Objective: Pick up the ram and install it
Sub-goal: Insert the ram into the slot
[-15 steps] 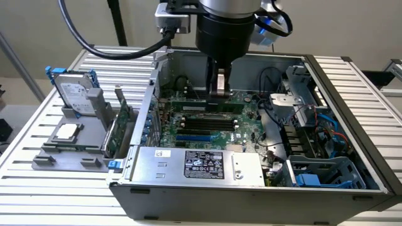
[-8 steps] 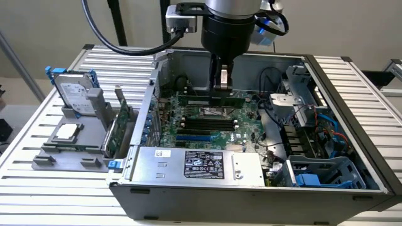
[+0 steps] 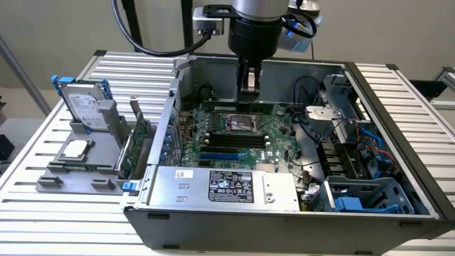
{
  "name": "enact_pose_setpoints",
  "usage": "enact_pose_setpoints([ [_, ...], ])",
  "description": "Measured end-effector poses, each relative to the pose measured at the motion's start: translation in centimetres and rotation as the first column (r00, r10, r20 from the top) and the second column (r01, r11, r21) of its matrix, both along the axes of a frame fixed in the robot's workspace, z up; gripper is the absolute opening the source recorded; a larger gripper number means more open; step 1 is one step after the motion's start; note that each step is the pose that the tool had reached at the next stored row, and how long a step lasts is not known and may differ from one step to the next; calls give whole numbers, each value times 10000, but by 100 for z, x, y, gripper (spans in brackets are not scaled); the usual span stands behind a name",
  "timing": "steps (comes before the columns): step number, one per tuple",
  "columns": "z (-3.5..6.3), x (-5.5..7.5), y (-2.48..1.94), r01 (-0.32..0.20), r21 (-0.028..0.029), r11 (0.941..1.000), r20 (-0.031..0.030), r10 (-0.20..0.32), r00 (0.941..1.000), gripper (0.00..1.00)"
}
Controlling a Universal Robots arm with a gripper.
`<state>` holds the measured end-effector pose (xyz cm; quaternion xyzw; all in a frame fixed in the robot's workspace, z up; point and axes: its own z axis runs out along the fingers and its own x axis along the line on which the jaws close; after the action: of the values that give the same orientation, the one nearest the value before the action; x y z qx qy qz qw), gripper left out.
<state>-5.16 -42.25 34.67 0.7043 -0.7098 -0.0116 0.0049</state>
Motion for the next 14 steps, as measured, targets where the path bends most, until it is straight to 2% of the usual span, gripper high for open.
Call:
enact_pose_setpoints([
  [3, -54, 5, 133, 0, 0, 10000, 0, 0, 10000, 0],
  [6, -109, 17, 216, 2, -1, 10000, 0, -2, 10000, 0],
  [10, -181, 51, 279, 16, 2, 10000, 0, -16, 10000, 0],
  [14, -186, 56, 284, 17, 6, 10000, 0, -17, 10000, 0],
])
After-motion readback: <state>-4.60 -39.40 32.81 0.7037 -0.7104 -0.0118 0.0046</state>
